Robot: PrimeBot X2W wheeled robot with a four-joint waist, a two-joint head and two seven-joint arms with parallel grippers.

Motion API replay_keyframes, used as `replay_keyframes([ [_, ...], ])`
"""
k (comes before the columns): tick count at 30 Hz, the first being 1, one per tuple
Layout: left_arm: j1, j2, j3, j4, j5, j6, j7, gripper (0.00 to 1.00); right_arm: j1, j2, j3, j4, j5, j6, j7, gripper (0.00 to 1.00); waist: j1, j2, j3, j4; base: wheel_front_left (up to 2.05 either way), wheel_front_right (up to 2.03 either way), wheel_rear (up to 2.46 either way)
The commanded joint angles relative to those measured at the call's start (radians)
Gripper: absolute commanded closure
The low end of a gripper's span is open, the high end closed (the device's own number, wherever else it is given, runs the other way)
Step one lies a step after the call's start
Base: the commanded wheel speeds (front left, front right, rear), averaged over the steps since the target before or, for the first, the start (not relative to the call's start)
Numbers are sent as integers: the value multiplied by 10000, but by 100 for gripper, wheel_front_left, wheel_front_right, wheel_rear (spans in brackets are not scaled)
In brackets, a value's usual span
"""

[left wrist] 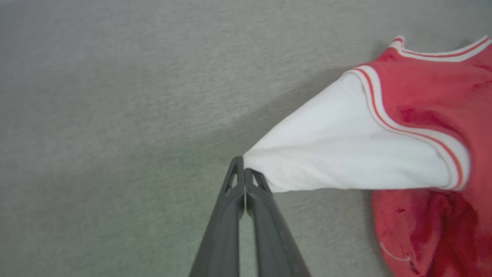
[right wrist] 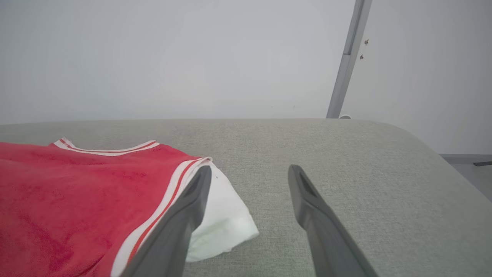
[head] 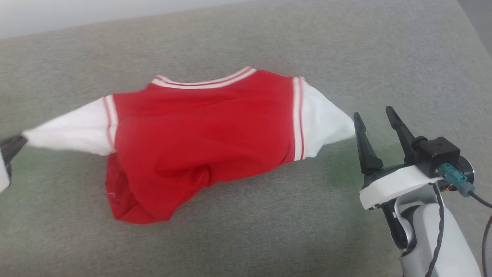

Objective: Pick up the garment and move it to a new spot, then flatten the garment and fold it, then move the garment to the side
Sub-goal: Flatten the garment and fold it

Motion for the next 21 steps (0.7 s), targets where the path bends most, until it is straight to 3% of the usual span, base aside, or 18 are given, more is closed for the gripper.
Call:
replay_keyframes([
  [1,363,29,-52,364,-72,-15,-164,100,30,1,-5,-103,-84,-7,110,0,0,0,-138,245,0,0,0],
  [12,418,-525,-141,1464,-487,-15,-653,100,-271,-1,84,-454,-240,-7,569,0,0,0,-69,601,0,0,0],
  [14,210,-553,-195,1467,-370,-15,-614,53,-341,-2,70,-490,-255,-7,618,0,0,0,-76,643,0,0,0],
  [15,127,-575,-224,1410,-380,-15,-549,43,-359,0,86,-508,-236,-7,640,0,0,0,-88,659,0,0,0],
  [16,-13,-558,-248,1340,-330,-15,-510,18,-370,1,91,-518,-228,-7,668,0,0,0,-97,673,0,0,0],
  [17,-140,-517,-274,1286,-274,-15,-476,0,-381,0,94,-522,-234,-7,688,0,0,0,-109,686,0,0,0],
  [21,-626,-403,-471,1099,-178,-15,-83,0,-419,0,121,-554,-238,-7,760,0,0,0,-163,716,0,0,0],
])
